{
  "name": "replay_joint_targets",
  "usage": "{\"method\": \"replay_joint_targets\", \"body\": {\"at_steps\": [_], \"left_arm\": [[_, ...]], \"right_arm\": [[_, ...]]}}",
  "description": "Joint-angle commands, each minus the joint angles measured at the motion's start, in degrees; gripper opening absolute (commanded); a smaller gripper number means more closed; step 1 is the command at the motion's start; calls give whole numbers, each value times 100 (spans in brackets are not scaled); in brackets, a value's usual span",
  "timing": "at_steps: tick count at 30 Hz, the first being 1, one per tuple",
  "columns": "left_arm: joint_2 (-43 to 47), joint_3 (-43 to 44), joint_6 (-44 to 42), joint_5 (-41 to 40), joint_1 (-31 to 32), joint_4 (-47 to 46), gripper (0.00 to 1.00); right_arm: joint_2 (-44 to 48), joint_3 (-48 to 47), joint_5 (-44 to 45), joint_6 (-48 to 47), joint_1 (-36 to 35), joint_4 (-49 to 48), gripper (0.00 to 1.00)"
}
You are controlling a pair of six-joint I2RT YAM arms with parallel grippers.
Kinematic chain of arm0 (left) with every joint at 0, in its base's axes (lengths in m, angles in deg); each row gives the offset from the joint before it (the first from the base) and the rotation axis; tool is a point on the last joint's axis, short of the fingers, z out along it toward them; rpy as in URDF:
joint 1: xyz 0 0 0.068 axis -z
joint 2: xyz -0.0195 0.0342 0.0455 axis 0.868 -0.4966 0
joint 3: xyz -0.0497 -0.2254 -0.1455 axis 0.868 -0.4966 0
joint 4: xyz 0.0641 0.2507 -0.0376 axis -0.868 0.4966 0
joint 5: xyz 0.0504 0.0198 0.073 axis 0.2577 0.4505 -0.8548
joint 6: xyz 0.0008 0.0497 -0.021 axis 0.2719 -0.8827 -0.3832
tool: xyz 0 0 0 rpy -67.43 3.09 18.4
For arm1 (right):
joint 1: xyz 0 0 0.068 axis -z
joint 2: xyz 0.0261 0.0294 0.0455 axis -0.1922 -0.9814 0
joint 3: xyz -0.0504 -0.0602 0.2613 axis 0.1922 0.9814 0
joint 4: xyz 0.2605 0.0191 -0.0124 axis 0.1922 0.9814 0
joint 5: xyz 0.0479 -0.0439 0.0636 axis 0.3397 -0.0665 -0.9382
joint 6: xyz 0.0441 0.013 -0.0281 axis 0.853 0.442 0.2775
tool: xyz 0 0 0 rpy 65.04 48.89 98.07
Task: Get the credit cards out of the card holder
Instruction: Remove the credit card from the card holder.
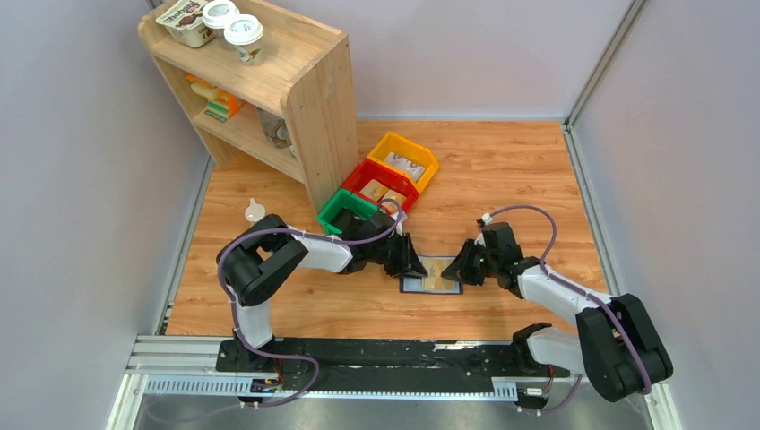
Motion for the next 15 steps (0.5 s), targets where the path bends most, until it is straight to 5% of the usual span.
{"method": "replay_joint_targets", "body": {"at_steps": [1,7,15], "left_arm": [[-65,-105,105,-99,-10,-488,27],[-92,-219,210,-82,-19,-1059,1],[320,-457,-105,-257,-28,-965,0]], "right_arm": [[-43,135,204,-73,54,277,11],[-105,143,177,-82,54,268,11],[-114,82,247,-117,63,382,11]]}}
